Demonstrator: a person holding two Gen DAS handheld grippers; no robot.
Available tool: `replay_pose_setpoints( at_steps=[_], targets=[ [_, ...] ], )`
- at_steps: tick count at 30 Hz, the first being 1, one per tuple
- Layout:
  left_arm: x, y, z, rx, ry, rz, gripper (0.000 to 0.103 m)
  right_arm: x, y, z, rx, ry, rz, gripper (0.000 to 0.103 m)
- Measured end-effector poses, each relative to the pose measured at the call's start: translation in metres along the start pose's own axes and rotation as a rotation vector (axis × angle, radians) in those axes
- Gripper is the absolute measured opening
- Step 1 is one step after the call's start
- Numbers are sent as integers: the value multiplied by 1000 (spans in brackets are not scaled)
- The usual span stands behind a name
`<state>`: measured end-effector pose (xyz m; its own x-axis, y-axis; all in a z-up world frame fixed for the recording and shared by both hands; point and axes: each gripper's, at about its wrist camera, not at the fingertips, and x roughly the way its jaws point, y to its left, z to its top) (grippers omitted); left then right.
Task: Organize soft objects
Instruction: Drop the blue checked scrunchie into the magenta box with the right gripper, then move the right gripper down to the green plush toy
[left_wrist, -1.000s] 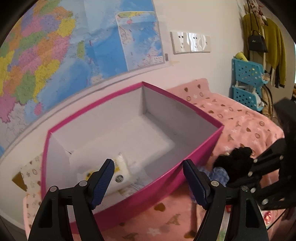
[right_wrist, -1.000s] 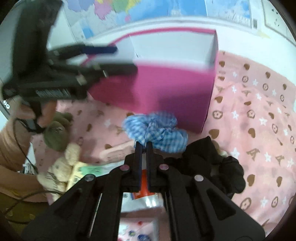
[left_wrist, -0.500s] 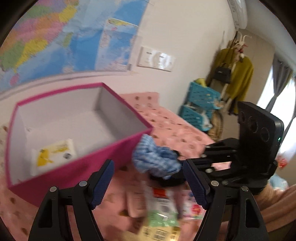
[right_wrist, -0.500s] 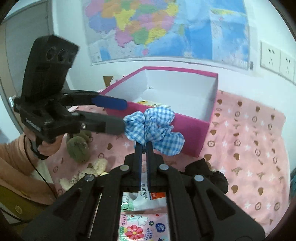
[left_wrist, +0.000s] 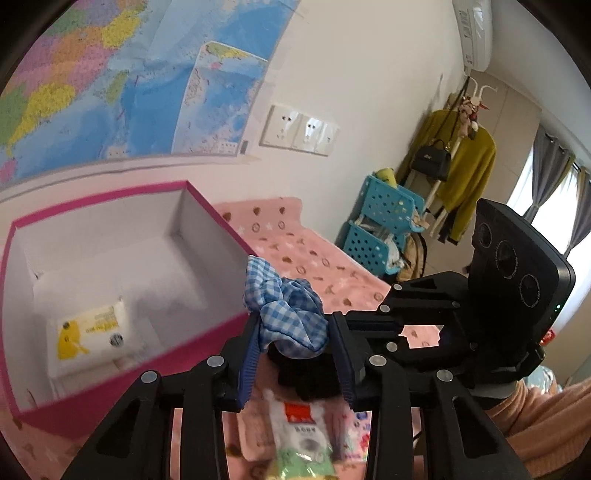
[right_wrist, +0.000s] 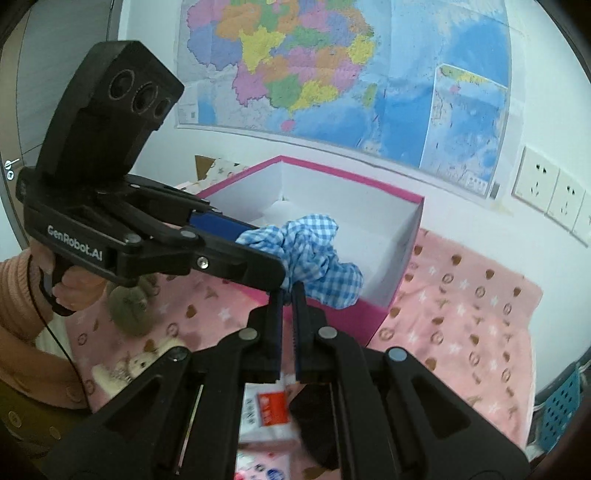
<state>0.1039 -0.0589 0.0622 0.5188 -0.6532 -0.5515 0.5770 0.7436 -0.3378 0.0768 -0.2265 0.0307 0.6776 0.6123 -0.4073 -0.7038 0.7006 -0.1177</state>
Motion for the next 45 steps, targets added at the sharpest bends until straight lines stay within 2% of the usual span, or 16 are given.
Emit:
replay_pose_setpoints(
  at_steps=[7,8,9,10,12,13,14,19,26,33,37,40,45],
  targets=[
    [11,18,24,-20,-9,68,35,32,-22,22,7,47,-34,6],
    [14,21,26,-22,-5,94,36,38,-25,23,7,58,-44,7],
    [18,25,28,-25,0,133,40,46,-28,23,8,79,-49,7],
    [22,28,28,-30,8,169,45,55,-32,22,18,108,-53,11],
    [26,37,26,-57,20,207,70,71,-38,18,43,154,-74,28],
    [27,42,24,-71,22,217,72,74,-41,17,62,165,-81,44],
    [26,46,21,-82,19,232,73,76,-44,14,91,168,-76,48],
    [4,62,5,-111,-5,309,73,55,-52,5,188,107,-22,48],
    [-59,65,-26,-119,-88,370,74,17,-35,-1,261,29,131,49],
    [-102,68,-58,-143,-118,432,78,13,14,-2,276,30,348,53],
    [-117,71,-83,-163,-108,482,81,23,42,-1,284,53,449,59],
    [-129,78,-105,-199,-93,494,81,40,69,0,262,104,504,60],
    [-140,87,-135,-248,-58,508,81,72,113,-4,206,209,530,61]
  ],
)
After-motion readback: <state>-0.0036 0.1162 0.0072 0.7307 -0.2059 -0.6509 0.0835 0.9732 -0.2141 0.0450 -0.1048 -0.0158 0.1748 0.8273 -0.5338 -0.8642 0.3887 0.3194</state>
